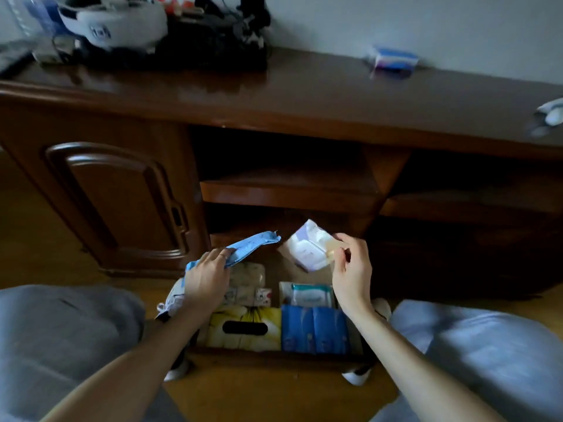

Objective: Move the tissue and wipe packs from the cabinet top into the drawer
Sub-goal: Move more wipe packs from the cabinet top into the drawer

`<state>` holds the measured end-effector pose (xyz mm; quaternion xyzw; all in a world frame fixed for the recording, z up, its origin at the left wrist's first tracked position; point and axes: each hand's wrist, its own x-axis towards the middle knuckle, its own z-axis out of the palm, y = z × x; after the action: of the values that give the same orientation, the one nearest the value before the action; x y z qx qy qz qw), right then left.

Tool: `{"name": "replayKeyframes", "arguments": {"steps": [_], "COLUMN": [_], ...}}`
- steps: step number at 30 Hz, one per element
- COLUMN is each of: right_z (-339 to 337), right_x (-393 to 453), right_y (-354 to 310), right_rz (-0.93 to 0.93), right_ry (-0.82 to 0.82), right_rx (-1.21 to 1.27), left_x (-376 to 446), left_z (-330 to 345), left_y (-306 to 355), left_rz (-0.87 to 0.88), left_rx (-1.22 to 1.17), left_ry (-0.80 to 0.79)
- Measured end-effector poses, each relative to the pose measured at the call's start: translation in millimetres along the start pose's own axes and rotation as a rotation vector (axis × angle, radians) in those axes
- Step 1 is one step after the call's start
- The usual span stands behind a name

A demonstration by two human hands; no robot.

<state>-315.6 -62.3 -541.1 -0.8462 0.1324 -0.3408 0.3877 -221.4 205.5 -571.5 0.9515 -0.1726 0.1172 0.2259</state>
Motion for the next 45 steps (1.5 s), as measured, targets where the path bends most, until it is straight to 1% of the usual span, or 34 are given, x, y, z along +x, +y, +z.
{"name": "replayKeyframes", "arguments": {"steps": [2,4,6,8,10,12,17,18,20,21,23,24,25,27,28,29,30,32,34,36,38,40,42,45], "right_z": [14.9,28.9,42.7,52.9,58.3,61.7,63.7,63.9,69.2,74.4,87.8,94.1,100.0,109.8,114.3,119.7,125.1,136.1,142.2,144.5,146.8,147.0,142.1,127.8], "right_x": [-10.8,-19.2,-23.9,-28.6,-35.3,-43.4,-59.2,-58.3,-47.7,-37.1,-10.1,2.1,11.9,20.7,20.8,20.2,19.1,17.4,15.5,11.7,6.2,1.0,-0.9,3.9], "right_y": [38.2,70.6,93.5,107.4,117.8,125.7,138.4,138.1,140.8,142.5,145.2,145.9,147.4,153.7,157.7,161.3,165.3,178.1,193.3,204.1,210.1,213.5,215.0,210.5], "right_rz": [0.269,0.526,0.798,1.03,1.16,1.187,1.04,0.98,0.788,0.685,0.48,0.394,0.357,0.348,0.309,0.232,0.143,0.042,0.085,0.137,0.114,0.069,0.021,0.009], "right_ry": [-0.077,-0.119,-0.101,-0.048,-0.048,-0.171,-0.496,-0.608,-0.834,-0.873,-0.889,-0.939,-0.992,-1.07,-1.067,-1.044,-1.021,-1.013,-1.101,-1.196,-1.213,-1.181,-1.13,-1.015], "right_rx": [-0.047,-0.066,-0.014,0.14,0.249,0.196,-0.215,-0.331,-0.64,-0.75,-0.886,-0.948,-0.997,-1.05,-1.087,-1.129,-1.155,-1.075,-0.981,-0.937,-0.965,-0.983,-0.95,-0.746], "left_x": [-11.6,-19.2,-21.9,-23.4,-26.6,-28.5,-30.1,-31.6,-34.7,-35.5,-37.1,-38.4,-39.1,-38.3,-37.0,-35.7,-34.6,-33.5,-33.8,-34.1,-34.0,-32.8,-31.7,-30.6], "left_z": [22.3,43.1,59.8,73.4,83.8,91.6,99.9,100.8,101.9,102.4,103.8,104.1,104.2,104.6,105.3,106.2,107.9,111.6,114.4,116.1,117.0,117.3,117.5,118.7], "left_y": [-10.0,-19.4,-25.3,-28.3,-29.8,-31.3,-31.8,-30.5,-28.6,-28.2,-28.8,-29.9,-31.3,-34.1,-35.1,-35.6,-35.6,-35.1,-35.3,-36.1,-36.9,-37.3,-37.8,-38.7], "left_rz": [-0.047,-0.067,-0.088,-0.097,-0.077,-0.059,-0.008,0.01,0.033,0.038,0.046,0.046,0.043,0.022,0.008,-0.004,-0.012,-0.022,-0.025,-0.026,-0.022,-0.024,-0.033,-0.034], "left_rx": [-0.013,-0.004,-0.014,-0.015,0.032,0.049,0.062,0.066,0.075,0.077,0.076,0.072,0.067,0.062,0.063,0.068,0.075,0.089,0.093,0.088,0.084,0.083,0.079,0.076], "left_ry": [-0.052,-0.102,-0.153,-0.171,-0.177,-0.191,-0.178,-0.178,-0.175,-0.171,-0.172,-0.177,-0.179,-0.18,-0.184,-0.189,-0.194,-0.21,-0.217,-0.216,-0.227,-0.228,-0.225,-0.221]}}
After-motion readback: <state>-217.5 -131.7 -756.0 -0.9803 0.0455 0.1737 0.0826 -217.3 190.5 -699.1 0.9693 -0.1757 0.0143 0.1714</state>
